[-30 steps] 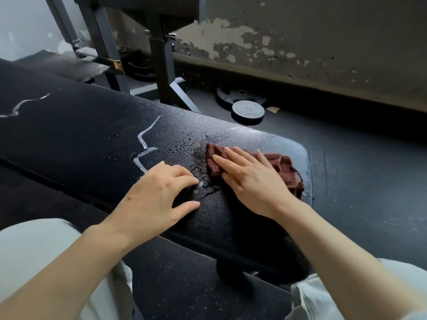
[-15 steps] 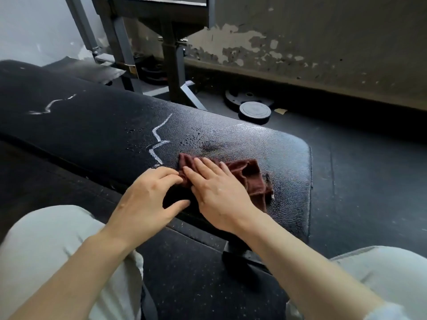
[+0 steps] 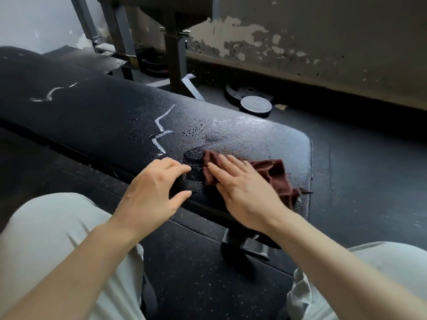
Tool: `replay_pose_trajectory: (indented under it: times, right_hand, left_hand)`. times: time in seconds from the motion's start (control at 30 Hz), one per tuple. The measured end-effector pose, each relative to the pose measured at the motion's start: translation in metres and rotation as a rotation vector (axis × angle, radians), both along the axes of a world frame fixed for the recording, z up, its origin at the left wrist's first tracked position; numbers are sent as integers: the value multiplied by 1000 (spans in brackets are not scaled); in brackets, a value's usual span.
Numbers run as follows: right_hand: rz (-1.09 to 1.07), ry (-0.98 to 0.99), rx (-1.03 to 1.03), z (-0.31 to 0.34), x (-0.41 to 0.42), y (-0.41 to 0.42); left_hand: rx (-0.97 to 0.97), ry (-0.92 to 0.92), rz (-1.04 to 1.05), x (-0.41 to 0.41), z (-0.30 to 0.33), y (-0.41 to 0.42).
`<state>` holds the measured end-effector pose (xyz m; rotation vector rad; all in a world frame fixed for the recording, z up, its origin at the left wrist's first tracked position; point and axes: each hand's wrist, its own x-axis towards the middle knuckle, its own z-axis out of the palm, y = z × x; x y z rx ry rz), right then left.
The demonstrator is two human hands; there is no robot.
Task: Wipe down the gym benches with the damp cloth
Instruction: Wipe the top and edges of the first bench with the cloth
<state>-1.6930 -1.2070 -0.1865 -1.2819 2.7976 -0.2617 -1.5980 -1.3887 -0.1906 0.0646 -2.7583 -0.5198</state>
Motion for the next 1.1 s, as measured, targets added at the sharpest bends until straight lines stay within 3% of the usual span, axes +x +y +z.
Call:
replay_pose_trajectory:
  times: [0.13,0.23,0.37,0.57,0.9,1.1]
  right_hand:
    - [105,32,-63,-7,20,-7]
    - [114,31,3,-2,18,23]
    - [-22,-27,99,3,4,78]
    - [-161,-105,28,7,7,100]
    - [204,49,88,4,24,81]
    - [180,-15,95,2,26,102]
  left_hand:
    - [-1,4,6,-1,1,12]
    - [17,7,-55,0,-1,25]
    - [12,18,-115,0,-3,38]
    - [20,8,-103,4,-4,31]
    - [76,30,-135,3,-6,30]
    - [109,58,-12,7,-2,3]
